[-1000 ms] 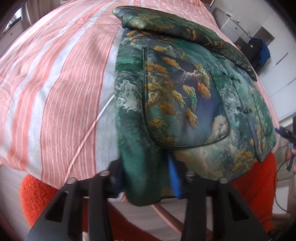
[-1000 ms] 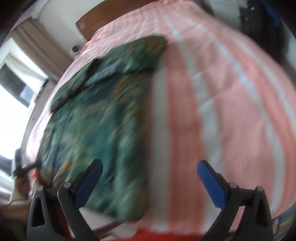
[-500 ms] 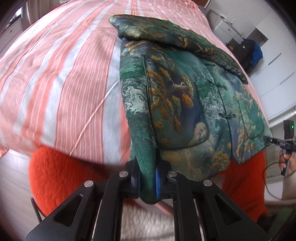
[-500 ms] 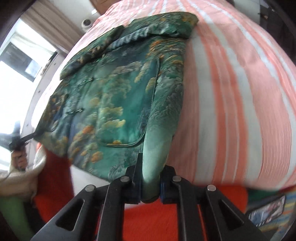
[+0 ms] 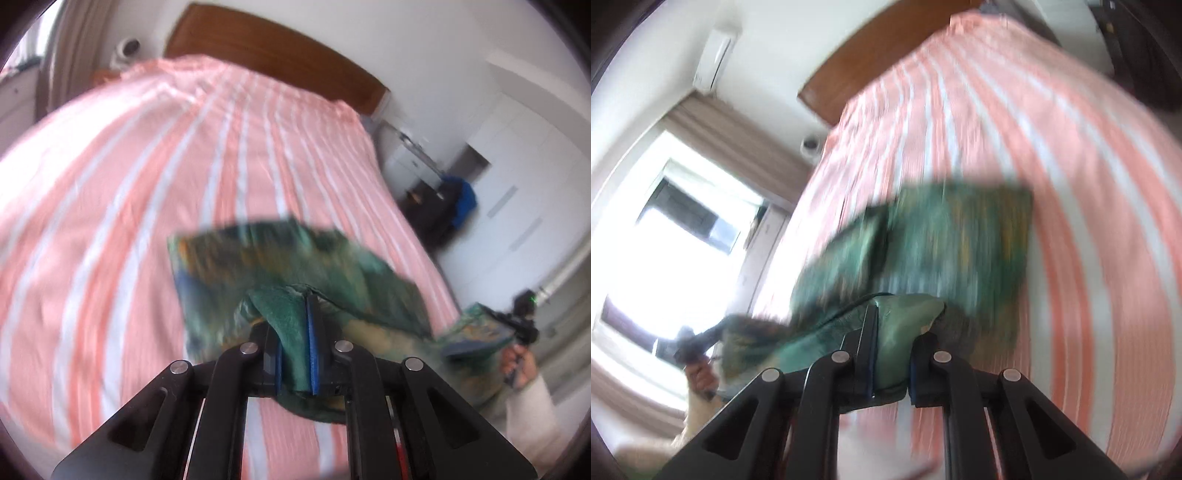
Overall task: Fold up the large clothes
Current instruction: 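Grasp the jacket hem with both tools and fold it up toward the collar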
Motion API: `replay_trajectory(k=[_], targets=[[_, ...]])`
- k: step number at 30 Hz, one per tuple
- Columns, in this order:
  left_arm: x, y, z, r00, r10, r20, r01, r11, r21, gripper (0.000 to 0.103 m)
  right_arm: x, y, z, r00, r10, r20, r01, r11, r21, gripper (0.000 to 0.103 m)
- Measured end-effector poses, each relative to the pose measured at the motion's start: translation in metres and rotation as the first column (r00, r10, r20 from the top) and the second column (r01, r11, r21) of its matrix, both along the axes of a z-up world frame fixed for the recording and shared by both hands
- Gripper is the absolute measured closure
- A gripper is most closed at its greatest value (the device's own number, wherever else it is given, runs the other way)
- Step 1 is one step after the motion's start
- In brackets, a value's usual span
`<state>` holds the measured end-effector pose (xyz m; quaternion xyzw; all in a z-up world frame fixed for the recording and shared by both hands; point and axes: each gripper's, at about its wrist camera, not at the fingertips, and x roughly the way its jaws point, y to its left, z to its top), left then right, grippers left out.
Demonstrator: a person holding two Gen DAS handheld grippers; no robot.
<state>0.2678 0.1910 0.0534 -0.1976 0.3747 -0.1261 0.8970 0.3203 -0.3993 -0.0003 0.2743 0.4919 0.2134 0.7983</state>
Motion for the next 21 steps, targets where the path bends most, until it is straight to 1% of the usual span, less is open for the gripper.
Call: replay_trajectory(k=[1, 2, 3, 4, 5, 6, 7, 8, 9, 10, 11, 12, 13, 15, 17, 19, 20, 21], targets=[[0.033, -0.006, -0.001, 1.000, 0.025, -0.001, -0.025, 0.999, 0.027, 0.087, 0.024, 0.004, -0.003, 0.999, -0.037, 0.017, 0.037, 0.999, -0.009, 0.090], [0.066, -0.013, -0.008, 0.999, 0.030, -0.030, -0.028, 0.998, 0.065, 0.075, 0.058, 0.009, -0.013, 0.996, -0.089, 0.030, 0.089, 0.996, -0.007, 0.089], [0.097, -0.017, -0.019, 0.995, 0.043, -0.089, -0.034, 0.994, 0.101, 0.063, 0.084, 0.010, -0.024, 0.992, -0.123, 0.021, 0.123, 0.992, -0.006, 0.084], [0.119, -0.018, -0.032, 0.984, 0.080, -0.156, -0.060, 0.990, 0.126, 0.056, 0.104, 0.010, -0.036, 0.989, -0.147, -0.006, 0.147, 0.989, -0.004, 0.070], [0.130, -0.014, -0.043, 0.970, 0.123, -0.208, -0.094, 0.985, 0.143, 0.048, 0.128, 0.012, -0.055, 0.981, -0.181, -0.062, 0.181, 0.983, -0.010, 0.061], [0.134, -0.010, -0.052, 0.957, 0.150, -0.248, -0.119, 0.984, 0.135, 0.048, 0.138, 0.012, -0.069, 0.972, -0.209, -0.111, 0.210, 0.978, -0.009, 0.046], [0.133, -0.004, -0.057, 0.955, 0.141, -0.263, -0.121, 0.989, 0.089, 0.047, 0.144, 0.010, -0.081, 0.958, -0.239, -0.157, 0.241, 0.971, -0.012, 0.030], [0.129, 0.002, -0.062, 0.960, 0.113, -0.258, -0.112, 0.994, 0.018, 0.042, 0.142, 0.004, -0.087, 0.952, -0.253, -0.172, 0.257, 0.966, 0.001, 0.026], [0.122, 0.011, -0.063, 0.965, 0.102, -0.243, -0.111, 0.994, -0.022, 0.031, 0.139, 0.001, -0.089, 0.953, -0.254, -0.168, 0.261, 0.965, 0.024, 0.025], [0.116, 0.016, -0.066, 0.968, 0.111, -0.223, -0.121, 0.992, -0.031, 0.024, 0.137, -0.003, -0.089, 0.956, -0.250, -0.154, 0.258, 0.965, 0.040, 0.024], [0.110, 0.024, -0.068, 0.972, 0.131, -0.196, -0.136, 0.991, -0.015, 0.013, 0.131, -0.011, -0.083, 0.959, -0.247, -0.139, 0.254, 0.967, 0.034, 0.024], [0.105, 0.025, -0.072, 0.974, 0.139, -0.179, -0.139, 0.990, 0.008, 0.011, 0.123, -0.017, -0.081, 0.962, -0.245, -0.118, 0.247, 0.969, 0.007, 0.022], [0.109, 0.025, -0.077, 0.974, 0.135, -0.180, -0.130, 0.991, 0.038, 0.011, 0.122, -0.015, -0.075, 0.970, -0.227, -0.085, 0.223, 0.973, -0.061, 0.021], [0.120, 0.018, -0.094, 0.968, 0.125, -0.220, -0.106, 0.990, 0.093, 0.014, 0.129, 0.000, -0.074, 0.988, -0.141, -0.062, 0.128, 0.976, -0.177, 0.021], [0.130, 0.003, -0.109, 0.967, 0.093, -0.238, -0.064, 0.990, 0.124, 0.020, 0.132, 0.019, -0.084, 0.995, -0.071, -0.076, 0.049, 0.966, -0.254, 0.021], [0.141, -0.021, -0.122, 0.964, 0.044, -0.264, 0.002, 0.985, 0.170, 0.023, 0.142, 0.047, -0.101, 0.995, -0.016, -0.103, -0.019, 0.942, -0.334, 0.022], [0.146, -0.031, -0.129, 0.960, 0.033, -0.278, 0.026, 0.978, 0.205, 0.034, 0.145, 0.056, -0.110, 0.993, -0.009, -0.115, -0.034, 0.929, -0.367, 0.023], [0.151, -0.039, -0.137, 0.954, 0.044, -0.298, 0.033, 0.968, 0.251, 0.057, 0.149, 0.064, -0.120, 0.992, -0.009, -0.122, -0.041, 0.916, -0.400, 0.027]])
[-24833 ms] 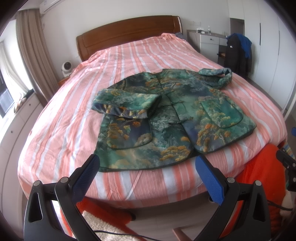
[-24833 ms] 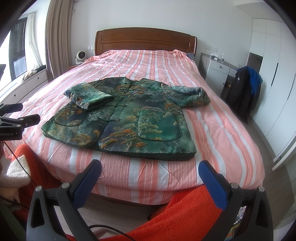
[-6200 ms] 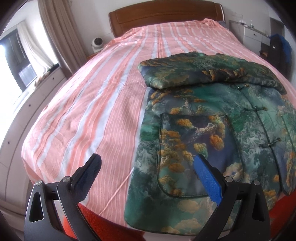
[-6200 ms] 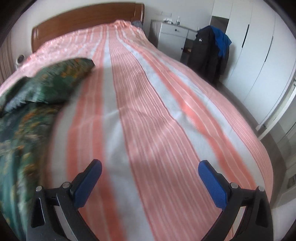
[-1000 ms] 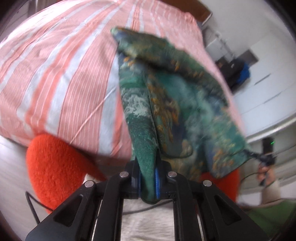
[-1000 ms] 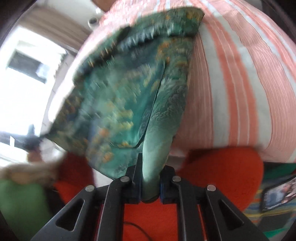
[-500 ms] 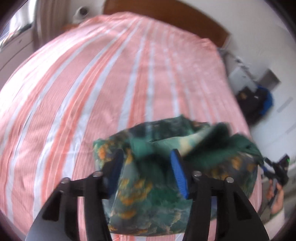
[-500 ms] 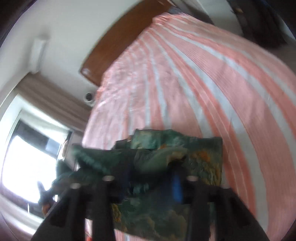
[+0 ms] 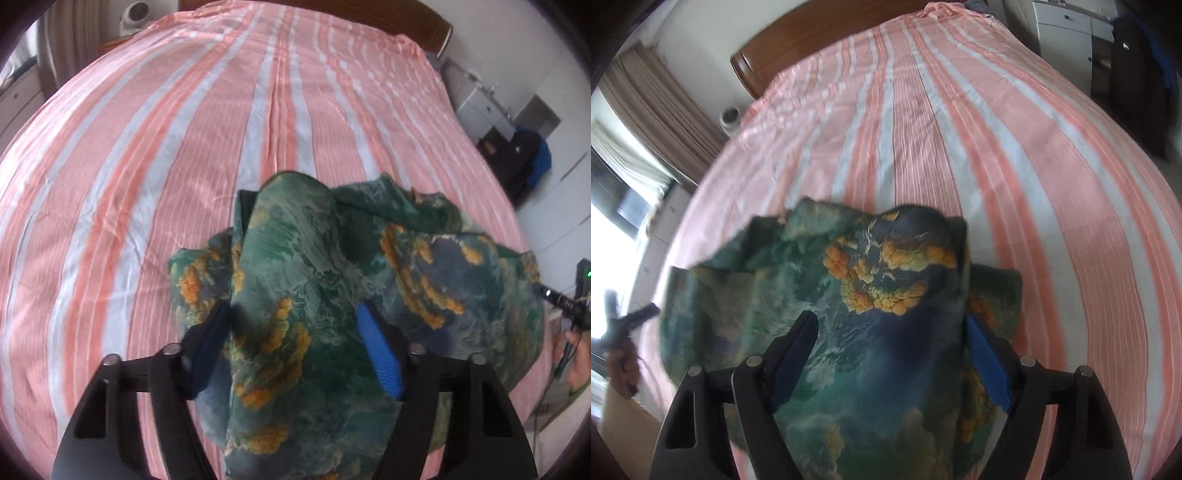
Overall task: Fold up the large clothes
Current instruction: 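Grasp the jacket hem with both tools and fold it up toward the collar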
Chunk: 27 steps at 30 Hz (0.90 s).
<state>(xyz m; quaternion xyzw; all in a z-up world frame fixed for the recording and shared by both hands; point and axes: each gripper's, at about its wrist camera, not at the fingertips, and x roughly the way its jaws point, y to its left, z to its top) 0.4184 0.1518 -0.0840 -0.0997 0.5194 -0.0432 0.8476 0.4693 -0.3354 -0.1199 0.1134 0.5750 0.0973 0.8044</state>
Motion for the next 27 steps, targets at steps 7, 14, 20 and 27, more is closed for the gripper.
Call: replay_trajectory(k=[7, 14, 20, 27], targets=[[-0.025, 0.007, 0.020, 0.990, 0.088, 0.108, -0.090, 0.996, 0.017, 0.097, -0.019, 0.026, 0.026, 0.985, 0.033, 0.167, 0.014, 0.961, -0.275, 0.090], [-0.010, -0.005, 0.091, 0.933, 0.111, 0.343, -0.143, 0.987, 0.069, 0.097, -0.017, 0.037, 0.129, 0.889, 0.056, 0.454, 0.073, 0.963, -0.260, 0.090], [0.047, -0.013, 0.015, 0.951, 0.153, 0.268, -0.203, 0.964, 0.171, 0.097, 0.038, 0.040, 0.068, 0.908, -0.012, 0.418, 0.146, 0.946, -0.291, 0.090], [0.040, -0.021, -0.046, 0.966, 0.118, 0.229, -0.166, 0.964, 0.207, 0.090, 0.032, 0.038, -0.060, 0.977, 0.010, 0.213, 0.064, 0.940, -0.334, 0.087]])
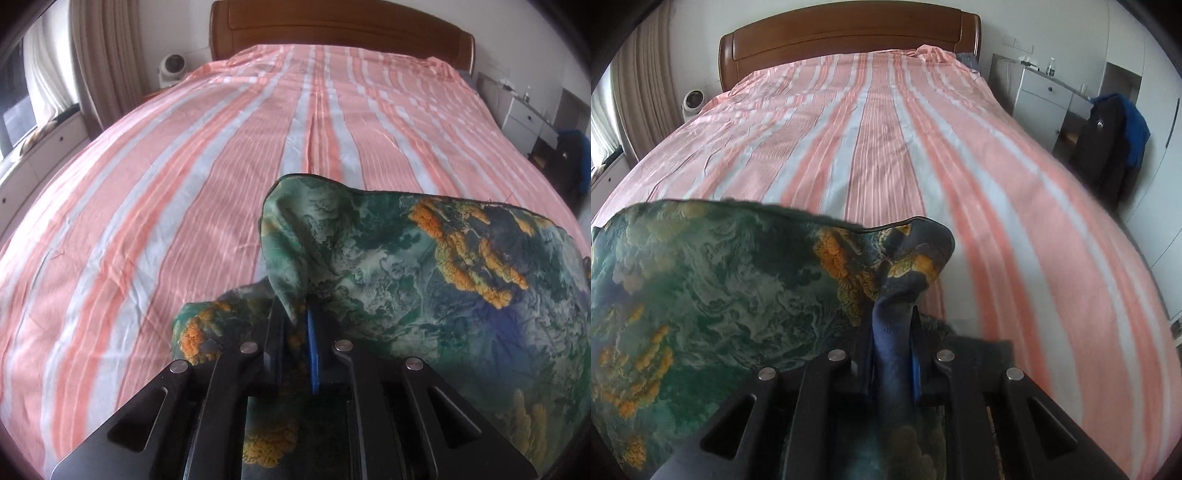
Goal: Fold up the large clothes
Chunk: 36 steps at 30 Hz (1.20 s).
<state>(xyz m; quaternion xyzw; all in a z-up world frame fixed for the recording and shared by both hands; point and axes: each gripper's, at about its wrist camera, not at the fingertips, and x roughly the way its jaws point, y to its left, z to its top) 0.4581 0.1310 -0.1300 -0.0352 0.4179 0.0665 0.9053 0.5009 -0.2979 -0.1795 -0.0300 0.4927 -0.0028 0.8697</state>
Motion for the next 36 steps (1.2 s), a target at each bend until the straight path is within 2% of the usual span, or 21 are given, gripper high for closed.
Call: replay_trajectory(k=[2, 3, 4, 5, 6, 7, 9, 14, 18, 22, 25, 31, 34, 36], targets=[[-0.001, 0.000, 0.005, 1.000, 0.001, 0.000, -0.001, 1.000, 0.003, 0.084, 0.002, -0.004, 0.003, 1.000, -0.007, 0.008, 0.007, 1.000, 0.015, 0.081], [-0.003, 0.001, 0.011, 1.000, 0.004, 0.007, -0.004, 1.000, -0.001, 0.074, 0.002, -0.010, 0.006, 1.000, -0.013, 0.003, 0.013, 1.000, 0.029, 0.078], [-0.007, 0.002, 0.018, 1.000, 0.000, 0.017, 0.001, 1.000, -0.014, 0.066, 0.003, -0.011, 0.013, 1.000, -0.019, 0.002, 0.018, 0.999, 0.042, 0.066], [-0.012, 0.003, 0.025, 0.999, -0.003, 0.032, 0.004, 1.000, -0.023, 0.047, 0.002, -0.016, 0.023, 1.000, -0.026, 0.014, 0.025, 0.998, 0.057, 0.056], [-0.022, 0.002, 0.034, 0.999, -0.005, 0.054, 0.006, 1.000, -0.024, 0.033, -0.005, -0.020, 0.038, 0.999, -0.030, 0.032, 0.027, 0.997, 0.075, 0.036], [-0.032, 0.002, 0.043, 0.997, -0.008, 0.080, 0.009, 1.000, -0.016, 0.028, -0.012, -0.024, 0.052, 0.998, -0.033, 0.061, 0.027, 0.995, 0.097, 0.025], [-0.048, -0.003, 0.060, 0.993, -0.028, 0.118, 0.028, 1.000, 0.000, 0.019, -0.027, -0.023, 0.076, 0.994, -0.042, 0.105, 0.030, 0.993, 0.110, 0.024], [-0.079, -0.036, 0.080, 0.987, -0.123, 0.104, 0.122, 0.992, 0.017, 0.014, -0.077, -0.008, 0.109, 0.993, 0.014, 0.116, -0.029, 0.992, 0.126, 0.021], [-0.096, -0.075, 0.080, 0.975, -0.213, 0.067, 0.211, 0.977, 0.039, 0.013, -0.131, 0.005, 0.115, 0.991, 0.049, 0.121, -0.069, 0.984, 0.162, 0.020], [-0.095, -0.117, 0.073, 0.954, -0.299, 0.024, 0.296, 0.952, 0.079, 0.012, -0.182, 0.012, 0.108, 0.991, 0.064, 0.114, -0.087, 0.974, 0.207, 0.020], [-0.069, -0.148, 0.073, 0.948, -0.320, -0.001, 0.317, 0.940, 0.129, 0.012, -0.219, 0.016, 0.101, 0.990, 0.077, 0.116, -0.101, 0.971, 0.217, 0.020], [0.001, -0.173, 0.084, 0.970, -0.238, 0.042, 0.236, 0.970, 0.051, 0.012, -0.274, 0.034, 0.088, 0.989, 0.106, 0.102, -0.131, 0.947, 0.293, 0.020], [0.017, -0.185, 0.060, 0.972, -0.234, -0.024, 0.236, 0.968, 0.082, 0.011, -0.297, 0.044, 0.082, 0.985, 0.140, 0.097, -0.164, 0.931, 0.327, 0.020], [0.009, -0.193, 0.038, 0.961, -0.266, -0.079, 0.272, 0.958, 0.088, 0.013, -0.309, 0.047, 0.077, 0.983, 0.155, 0.098, -0.179, 0.930, 0.322, 0.020]])
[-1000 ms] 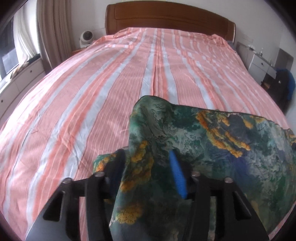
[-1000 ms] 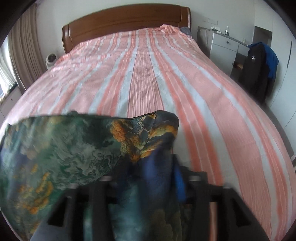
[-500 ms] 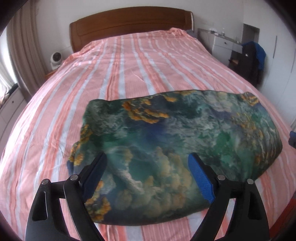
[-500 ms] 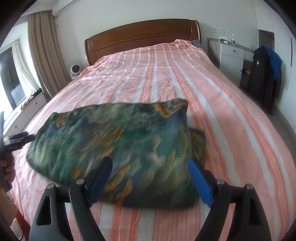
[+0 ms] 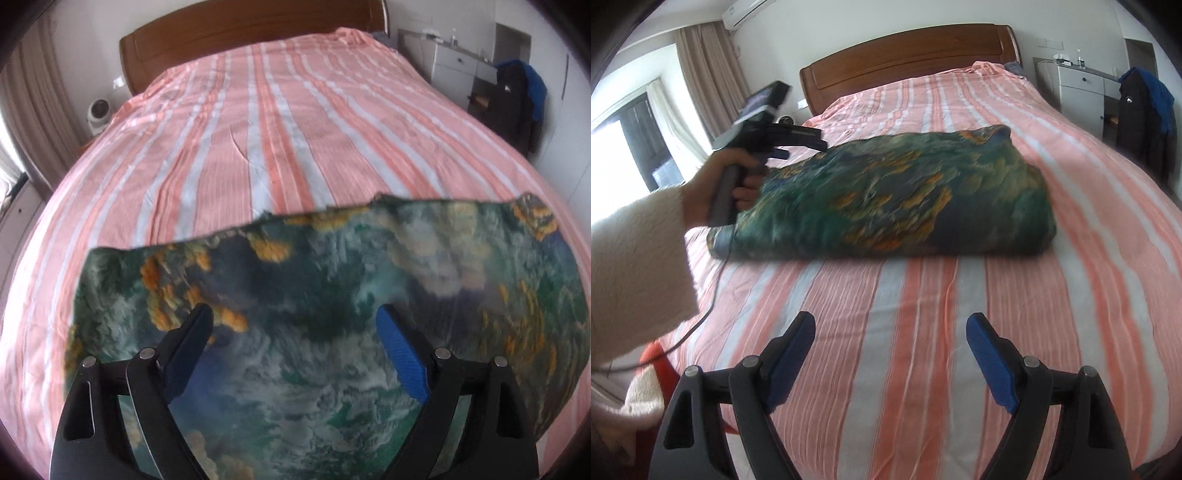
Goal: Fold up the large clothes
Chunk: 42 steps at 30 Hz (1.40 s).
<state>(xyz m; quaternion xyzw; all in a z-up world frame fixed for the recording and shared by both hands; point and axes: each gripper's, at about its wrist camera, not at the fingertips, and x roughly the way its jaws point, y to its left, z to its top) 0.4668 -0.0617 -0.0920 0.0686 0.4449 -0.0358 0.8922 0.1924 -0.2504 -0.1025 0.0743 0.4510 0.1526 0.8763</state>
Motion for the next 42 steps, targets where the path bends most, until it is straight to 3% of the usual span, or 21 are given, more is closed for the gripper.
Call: replay_trajectory(k=[5, 10, 15, 21, 35, 39, 42], targets=[[-0.084, -0.020, -0.018, 0.982, -0.170, 0.080, 0.157, 0.977, 0.145, 0.013, -0.015, -0.006, -0.018, 1.000, -0.011, -0.019, 0.011, 1.000, -0.011, 0.020], [-0.160, -0.022, -0.016, 0.952, -0.298, 0.063, 0.284, 0.943, 0.173, 0.009, -0.013, -0.020, -0.038, 0.993, -0.077, -0.093, 0.080, 0.996, 0.029, 0.020], [-0.193, -0.015, -0.012, 0.970, -0.242, 0.019, 0.239, 0.965, 0.110, 0.008, -0.013, -0.021, -0.043, 0.988, -0.110, -0.104, 0.114, 0.993, 0.033, 0.020], [-0.218, -0.018, -0.013, 0.984, -0.176, 0.034, 0.170, 0.977, 0.128, 0.008, -0.017, -0.018, -0.046, 0.988, -0.117, -0.102, 0.118, 0.993, 0.000, 0.020], [-0.224, -0.026, -0.035, 0.992, -0.127, -0.009, 0.127, 0.980, 0.152, 0.008, -0.024, -0.023, -0.053, 0.984, -0.136, -0.113, 0.133, 0.991, -0.032, 0.020], [-0.218, -0.025, -0.057, 0.992, -0.113, -0.064, 0.123, 0.978, 0.168, 0.003, -0.025, -0.022, -0.057, 0.984, -0.133, -0.116, 0.130, 0.991, -0.035, 0.018], [-0.217, -0.019, -0.075, 0.991, -0.094, -0.099, 0.107, 0.985, 0.135, 0.000, -0.024, -0.021, -0.059, 0.985, -0.129, -0.119, 0.125, 0.991, -0.039, 0.017]])
